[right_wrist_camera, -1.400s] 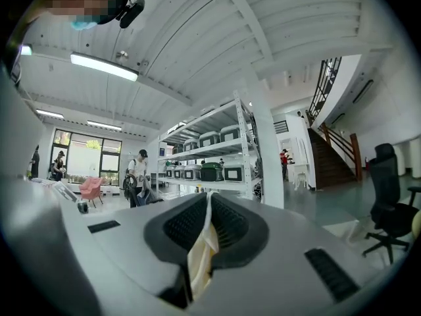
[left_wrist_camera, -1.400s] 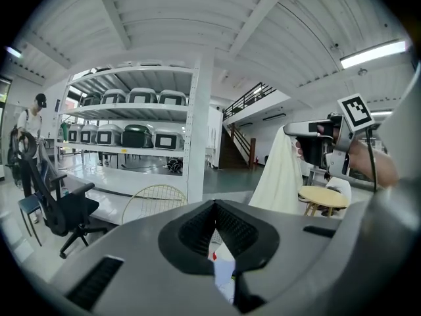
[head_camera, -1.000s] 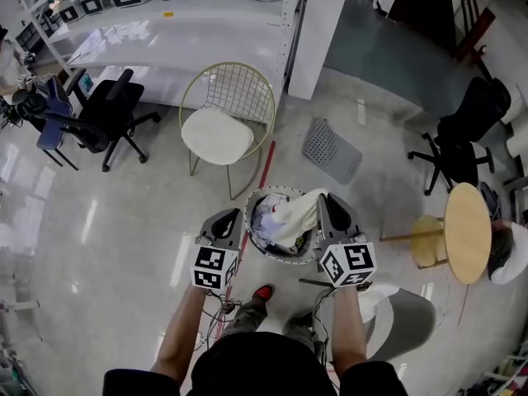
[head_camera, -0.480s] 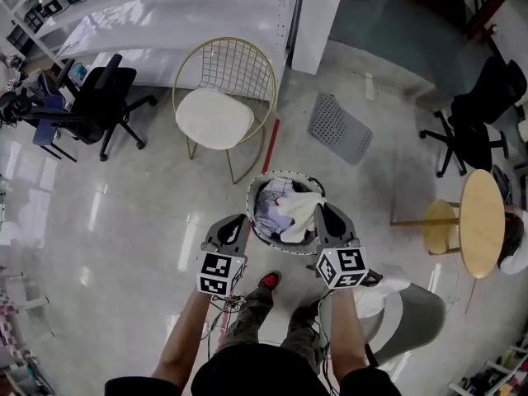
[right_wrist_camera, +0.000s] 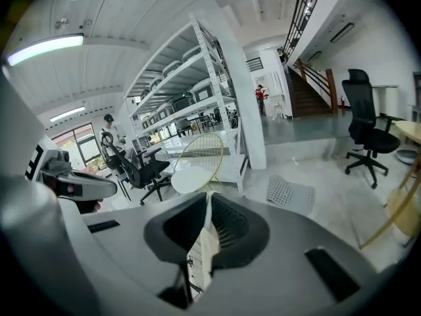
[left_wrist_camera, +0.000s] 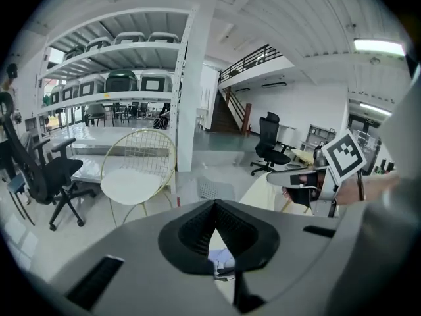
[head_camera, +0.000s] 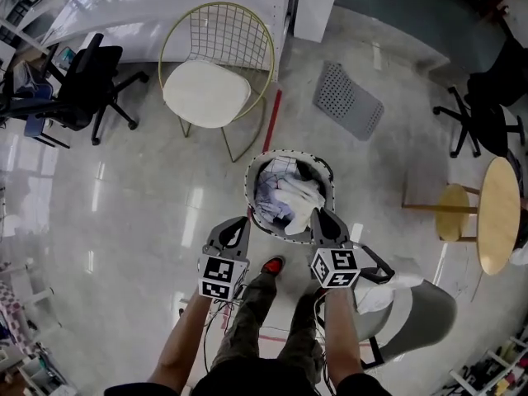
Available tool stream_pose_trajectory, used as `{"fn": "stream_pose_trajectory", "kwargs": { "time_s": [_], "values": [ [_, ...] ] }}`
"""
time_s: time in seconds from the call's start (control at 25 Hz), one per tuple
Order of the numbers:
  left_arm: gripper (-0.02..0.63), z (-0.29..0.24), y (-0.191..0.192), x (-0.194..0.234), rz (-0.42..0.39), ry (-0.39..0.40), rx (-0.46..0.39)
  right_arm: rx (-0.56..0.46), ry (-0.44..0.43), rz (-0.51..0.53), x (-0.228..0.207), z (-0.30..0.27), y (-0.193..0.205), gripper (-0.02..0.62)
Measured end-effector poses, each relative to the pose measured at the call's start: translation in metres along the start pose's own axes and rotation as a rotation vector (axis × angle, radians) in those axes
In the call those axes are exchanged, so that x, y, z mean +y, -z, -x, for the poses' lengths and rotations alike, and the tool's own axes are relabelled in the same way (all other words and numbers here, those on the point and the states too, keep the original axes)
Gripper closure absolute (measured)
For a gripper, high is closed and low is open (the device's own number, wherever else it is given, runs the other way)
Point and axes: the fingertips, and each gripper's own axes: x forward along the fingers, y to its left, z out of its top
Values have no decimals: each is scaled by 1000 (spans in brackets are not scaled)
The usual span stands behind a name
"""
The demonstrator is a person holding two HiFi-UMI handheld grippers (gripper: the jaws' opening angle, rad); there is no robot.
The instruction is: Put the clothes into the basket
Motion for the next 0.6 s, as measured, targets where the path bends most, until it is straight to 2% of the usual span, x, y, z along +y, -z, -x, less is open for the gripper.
{"fn": "stream_pose_trajectory", "kwargs": {
  "time_s": [0.48, 0.6],
  "values": [
    [600, -38, 87, -1, 37, 1, 116, 131, 13, -1, -33, -57, 129, 552],
    [600, -48, 98, -3, 34, 2, 138, 174, 9, -14, -41, -68, 152, 552]
  ]
}}
